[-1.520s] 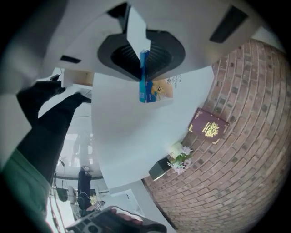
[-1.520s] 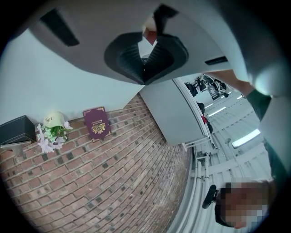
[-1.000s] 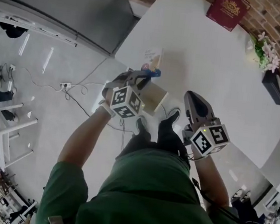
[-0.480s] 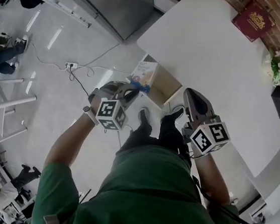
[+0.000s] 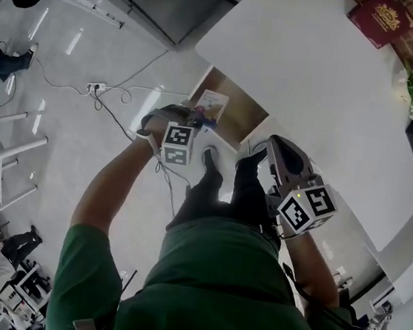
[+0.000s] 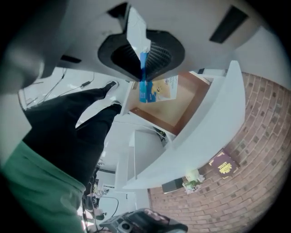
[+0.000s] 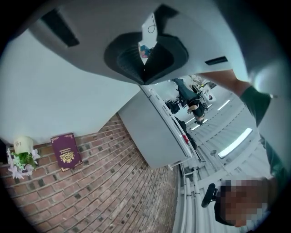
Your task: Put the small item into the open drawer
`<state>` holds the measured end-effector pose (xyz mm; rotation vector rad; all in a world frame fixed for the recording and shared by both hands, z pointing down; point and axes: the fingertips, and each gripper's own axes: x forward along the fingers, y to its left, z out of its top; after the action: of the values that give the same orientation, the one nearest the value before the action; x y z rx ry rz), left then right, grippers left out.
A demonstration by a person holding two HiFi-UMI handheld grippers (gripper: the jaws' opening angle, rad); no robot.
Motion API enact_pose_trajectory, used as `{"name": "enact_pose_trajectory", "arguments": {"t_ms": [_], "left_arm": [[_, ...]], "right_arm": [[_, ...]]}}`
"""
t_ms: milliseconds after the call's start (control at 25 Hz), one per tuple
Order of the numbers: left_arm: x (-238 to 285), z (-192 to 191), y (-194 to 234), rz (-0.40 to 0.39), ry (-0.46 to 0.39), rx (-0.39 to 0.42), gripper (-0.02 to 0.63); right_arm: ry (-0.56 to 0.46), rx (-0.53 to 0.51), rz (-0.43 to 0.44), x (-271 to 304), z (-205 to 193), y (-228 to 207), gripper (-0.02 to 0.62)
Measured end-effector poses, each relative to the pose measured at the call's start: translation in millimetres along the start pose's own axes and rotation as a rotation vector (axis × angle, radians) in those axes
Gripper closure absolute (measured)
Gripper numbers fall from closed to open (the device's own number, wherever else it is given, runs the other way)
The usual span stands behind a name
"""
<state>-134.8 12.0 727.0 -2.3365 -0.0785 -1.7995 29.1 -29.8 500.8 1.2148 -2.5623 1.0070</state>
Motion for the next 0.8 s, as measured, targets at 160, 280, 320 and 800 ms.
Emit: {"name": "enact_pose_trajectory", "arguments": {"t_ms": [160, 280, 320, 800], "left_arm": [[39.5, -16.5, 7.1, -0.047, 0.056, 0.063, 0.578], [63.8, -24.3, 11.4, -0.069, 0.082, 0.098, 0.578], [71.8, -25.8, 11.4, -0.078, 0.089, 0.109, 0.578], [141.9, -51.9, -1.1, -0.242, 0.188, 0.203, 0.578]], "right_arm": [[0.025, 0.027, -0.025, -1.6, -15.9, -10.8, 0.592], [0.040, 0.036, -0.037, -1.7, -24.9, -18.5, 0.592], [0.045, 0.041, -0.042, -2.4, -28.5, -21.6, 0.592], [0.095, 0.107, -0.074, -0.8, -71.4, -43.3, 0.592]]}}
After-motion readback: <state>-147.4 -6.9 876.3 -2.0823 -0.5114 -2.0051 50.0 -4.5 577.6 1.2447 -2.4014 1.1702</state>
